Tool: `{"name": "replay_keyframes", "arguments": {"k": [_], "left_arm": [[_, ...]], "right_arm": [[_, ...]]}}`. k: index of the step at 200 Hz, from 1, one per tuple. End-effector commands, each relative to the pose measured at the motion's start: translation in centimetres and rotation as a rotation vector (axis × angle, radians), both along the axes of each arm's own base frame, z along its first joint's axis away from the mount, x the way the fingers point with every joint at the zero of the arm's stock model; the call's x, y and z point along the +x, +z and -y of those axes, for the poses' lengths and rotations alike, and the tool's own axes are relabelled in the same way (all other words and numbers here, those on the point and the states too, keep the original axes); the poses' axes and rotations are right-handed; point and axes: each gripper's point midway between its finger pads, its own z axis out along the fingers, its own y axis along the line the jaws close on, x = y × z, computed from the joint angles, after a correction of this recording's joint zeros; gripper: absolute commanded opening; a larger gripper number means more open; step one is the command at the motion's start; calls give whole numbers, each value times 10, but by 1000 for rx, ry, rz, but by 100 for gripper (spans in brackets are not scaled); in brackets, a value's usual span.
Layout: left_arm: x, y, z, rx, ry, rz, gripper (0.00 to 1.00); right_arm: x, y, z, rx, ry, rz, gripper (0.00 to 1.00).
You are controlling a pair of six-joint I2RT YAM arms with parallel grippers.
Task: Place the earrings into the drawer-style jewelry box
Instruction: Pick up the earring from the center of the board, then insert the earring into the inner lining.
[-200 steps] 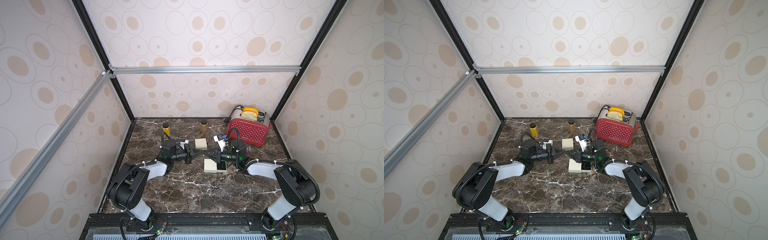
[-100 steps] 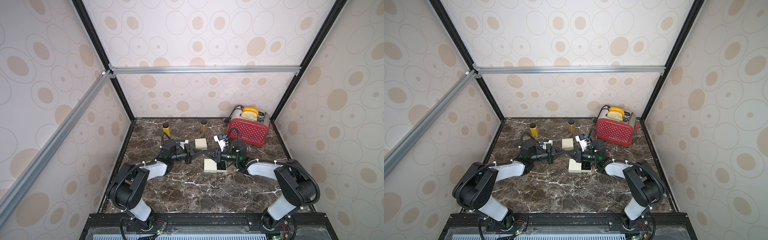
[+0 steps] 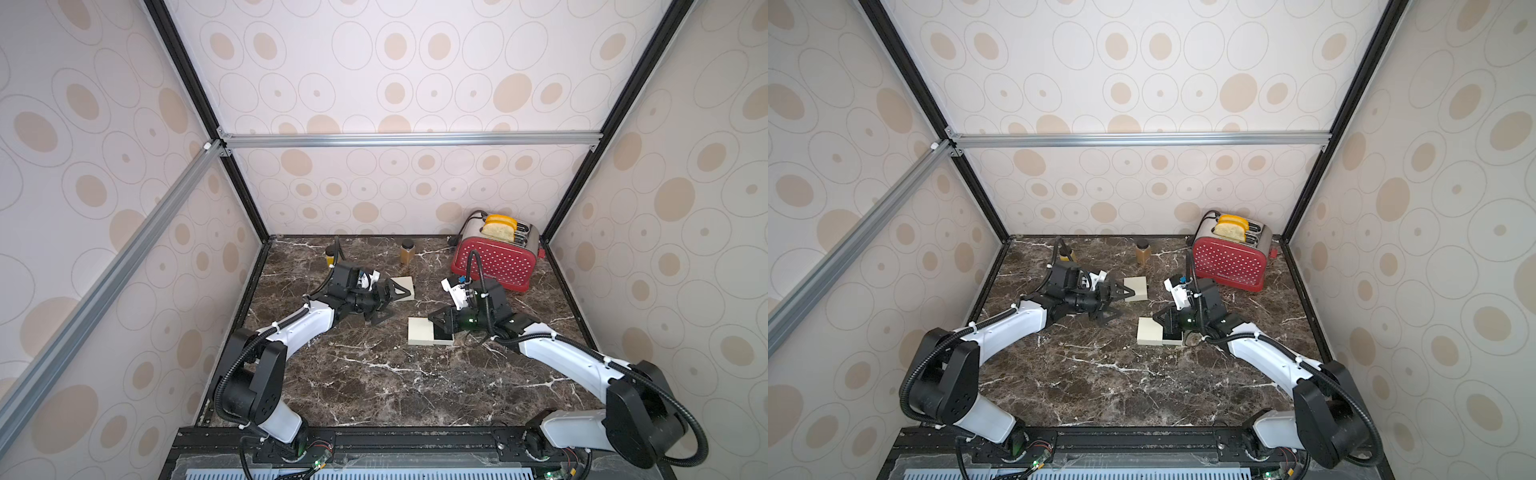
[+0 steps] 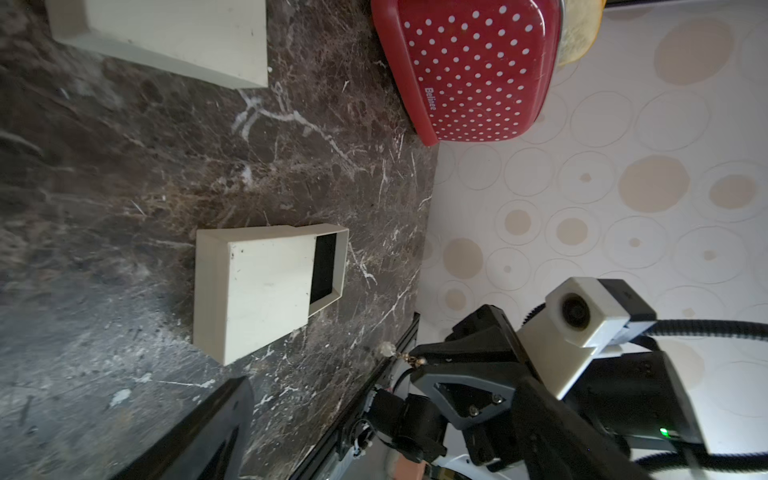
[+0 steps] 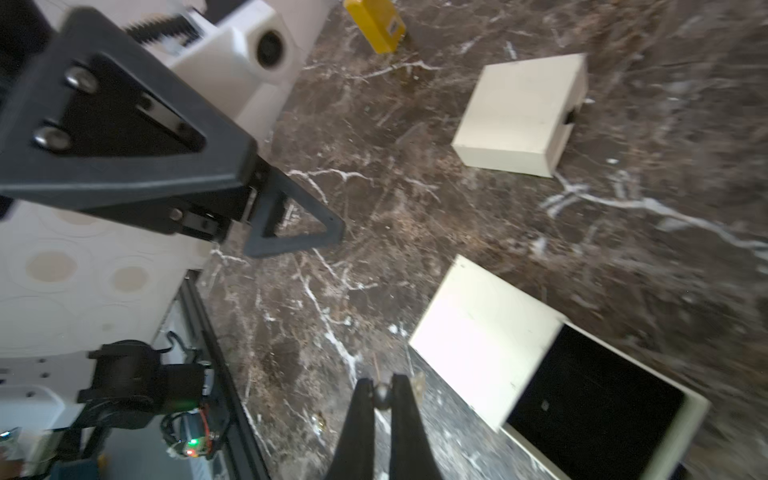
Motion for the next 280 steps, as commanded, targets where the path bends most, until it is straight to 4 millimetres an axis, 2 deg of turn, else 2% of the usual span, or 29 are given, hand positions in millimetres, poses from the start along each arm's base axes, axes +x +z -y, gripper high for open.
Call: {"name": "replay_keyframes", "arguments": {"k": [1, 19, 39, 75, 107, 148, 185, 280], "left_arm": [[-10, -45, -17, 198, -75, -44, 99], [-1, -57, -14, 230, -91, -56, 99], [8, -67, -9, 258, -116, -64, 99], [21, -79, -2, 273, -139, -86, 99], [28, -86, 1, 286, -161, -101, 99], [28, -94, 2, 286, -173, -119, 99], [26, -99, 2, 285, -177, -128, 99], [22, -102, 2, 282, -194, -128, 99]], "right_arm": [[-22, -38, 64, -399, -62, -124, 0], [-23, -38, 82, -533, -65, -159, 0], [-16, -39, 86, -625, -45, -180, 0], [5, -48, 74, -713, 29, -217, 0], [22, -60, 56, -718, 88, -231, 0], [30, -75, 33, -681, 185, -260, 0], [38, -85, 32, -724, 198, -269, 0], [39, -104, 25, -809, 253, -301, 0]]}}
